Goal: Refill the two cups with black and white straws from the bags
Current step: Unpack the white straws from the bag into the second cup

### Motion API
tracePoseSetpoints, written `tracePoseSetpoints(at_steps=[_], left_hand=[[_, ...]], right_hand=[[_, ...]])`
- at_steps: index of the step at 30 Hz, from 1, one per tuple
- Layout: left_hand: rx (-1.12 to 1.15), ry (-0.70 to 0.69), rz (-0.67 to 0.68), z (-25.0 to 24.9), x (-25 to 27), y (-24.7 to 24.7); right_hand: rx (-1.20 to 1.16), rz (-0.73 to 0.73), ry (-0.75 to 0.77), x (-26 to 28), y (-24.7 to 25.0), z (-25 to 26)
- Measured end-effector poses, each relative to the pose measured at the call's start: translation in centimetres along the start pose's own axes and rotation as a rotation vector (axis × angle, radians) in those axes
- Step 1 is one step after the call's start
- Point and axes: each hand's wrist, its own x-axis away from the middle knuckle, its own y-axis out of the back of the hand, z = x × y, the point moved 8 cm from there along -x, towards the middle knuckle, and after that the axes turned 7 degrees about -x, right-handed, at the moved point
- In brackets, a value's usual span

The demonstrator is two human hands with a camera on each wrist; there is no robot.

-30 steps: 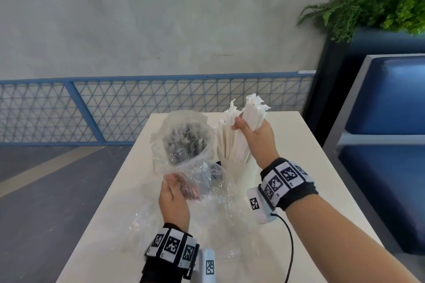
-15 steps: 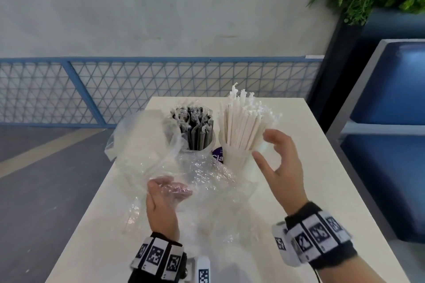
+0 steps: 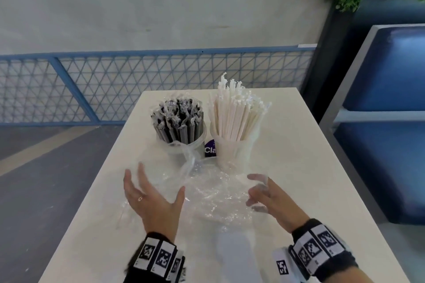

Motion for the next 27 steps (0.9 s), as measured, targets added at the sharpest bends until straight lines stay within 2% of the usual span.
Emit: tracePoseSetpoints(at_steps=[2, 3, 6, 9, 12, 14, 17, 19, 20, 22, 23, 24, 27], left_hand=[[-0.259, -0.167, 0.083, -0.7, -0.2, -0.9], [-0.289, -0.17, 0.147, -0.8, -0.3, -1.5], [-0.098, -0.085, 0.326, -0.7, 0.1, -2.9], [-0.006, -0.098, 0.293, -0.4, -0.1, -2.5], [-0.074, 0.055, 0.202, 3.3, -1.4, -1.9], [-0.102, 0.118, 0.211, 4.8, -1.7, -1.9], [-0.091, 0.103, 0.284, 4.5, -1.3, -3.2], [-0.069, 0.104, 0.32, 4.1, -0.9, -4.0], [-0.061, 0.098, 0.332, 3.9, -0.8, -4.3], [-0.048, 0.071, 0.348, 3.3, -0.6, -4.8], [-0.051, 0.061, 0.358, 3.2, -0.5, -5.1], [-0.056, 0.06, 0.373, 3.2, -0.5, -5.3], [-0.17, 0.085, 0.349, 3.7, -0.7, -5.4]], right_hand=[[0.02, 0.01, -0.012, 0.0, 0.6, -0.3], [0.027, 0.014, -0.015, -0.1, 0.8, -0.5], [0.063, 0.014, -0.02, -0.3, 0.7, -1.0], [0.076, -0.08, -0.012, -0.6, 1.7, -1.6], [0.098, -0.294, -0.022, -0.5, 4.9, -2.2], [0.262, -0.404, -0.006, -0.2, 6.1, -2.3], [0.851, -0.533, 0.188, 0.3, 5.0, -0.3], [1.099, -0.438, 0.31, 0.4, 2.0, 0.2], [1.19, -0.336, 0.295, -0.1, 0.4, -0.5], [1.33, -0.156, 0.104, -1.1, -1.5, -3.4], [1.395, -0.114, 0.037, -1.5, -1.9, -4.7], [1.402, -0.024, -0.078, -1.9, -2.0, -6.0], [1.377, 0.172, -0.266, -2.8, -0.9, -10.1]])
